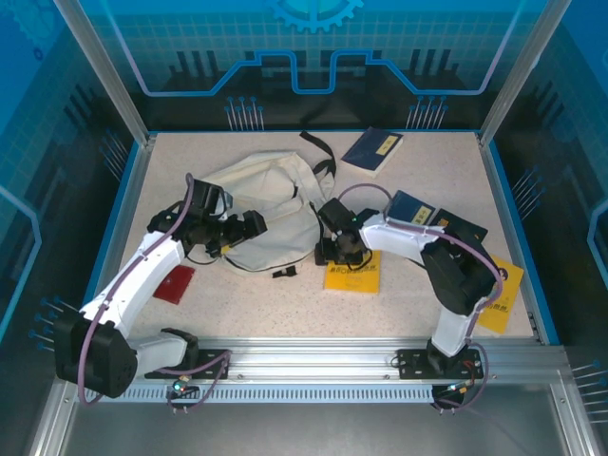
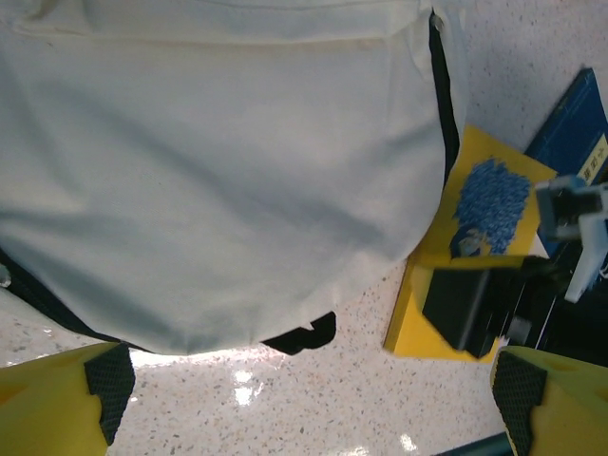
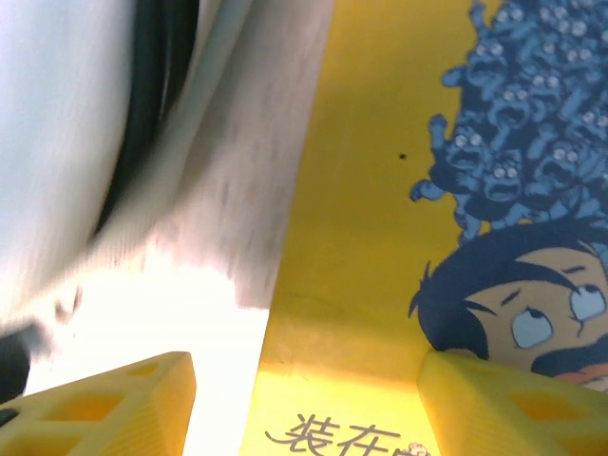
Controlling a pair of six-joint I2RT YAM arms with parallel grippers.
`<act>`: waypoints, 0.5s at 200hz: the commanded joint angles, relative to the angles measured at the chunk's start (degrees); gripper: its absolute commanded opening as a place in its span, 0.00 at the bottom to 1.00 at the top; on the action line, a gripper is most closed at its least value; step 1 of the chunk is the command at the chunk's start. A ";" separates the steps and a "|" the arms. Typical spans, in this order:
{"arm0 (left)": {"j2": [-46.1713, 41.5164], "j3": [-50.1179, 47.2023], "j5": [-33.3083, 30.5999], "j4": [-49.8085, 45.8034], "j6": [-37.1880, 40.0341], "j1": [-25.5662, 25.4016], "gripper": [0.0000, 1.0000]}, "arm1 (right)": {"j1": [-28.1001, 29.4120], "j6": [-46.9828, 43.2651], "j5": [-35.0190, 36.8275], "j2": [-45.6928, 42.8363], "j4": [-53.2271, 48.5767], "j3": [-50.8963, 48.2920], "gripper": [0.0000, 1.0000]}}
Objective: Pack the student bag
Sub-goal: Move the book to the center of the table.
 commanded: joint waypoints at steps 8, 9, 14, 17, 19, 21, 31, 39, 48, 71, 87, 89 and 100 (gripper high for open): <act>-0.50 -1.03 2.34 2.04 -0.71 -3.31 0.99 | 2.00 3.23 -4.49 -5.10 -6.06 -5.19 0.64; -0.42 -1.02 2.33 2.13 -0.83 -3.47 0.99 | 2.01 3.25 -4.37 -5.56 -6.22 -5.16 0.65; -0.24 -0.88 2.28 2.39 -1.17 -4.25 0.99 | 1.94 3.30 -3.54 -7.53 -7.40 -4.94 0.65; -0.14 -0.84 2.29 2.70 -1.32 -4.76 0.99 | 1.89 3.35 -2.98 -8.73 -8.03 -4.74 0.66; -0.04 -0.73 2.32 2.86 -1.49 -5.07 0.99 | 1.86 3.33 -2.61 -9.44 -8.48 -4.59 0.67; 0.07 -0.74 2.32 3.08 -1.66 -5.46 0.99 | 1.85 3.30 -2.23 -10.28 -8.79 -4.42 0.67; 0.50 -0.37 1.97 3.64 -2.67 -7.23 0.99 | 1.47 3.26 -0.62 -13.75 -10.28 -4.01 0.70; 0.72 -0.11 1.72 4.44 -3.76 -8.66 0.99 | 0.75 3.34 0.82 -16.16 -11.51 -3.84 0.73; 0.97 -0.20 1.72 5.62 -5.57 -10.60 0.99 | -0.50 3.04 1.95 -18.12 -12.60 -4.12 0.75; 1.81 -0.65 0.67 9.58 -10.55 -15.72 0.98 | -6.67 0.47 1.36 -20.77 -14.31 -6.34 0.76; 3.49 -1.01 0.00 11.97 -14.72 -19.01 0.94 | -11.80 -3.01 -1.93 -21.20 -14.15 -8.04 0.76; 3.75 -1.01 -0.04 12.21 -15.23 -19.40 0.93 | -12.37 -3.53 -2.30 -21.15 -14.12 -8.21 0.76; 5.57 -0.84 -0.70 13.21 -18.10 -21.44 0.91 | -15.77 -6.03 -4.42 -21.02 -13.94 -9.04 0.76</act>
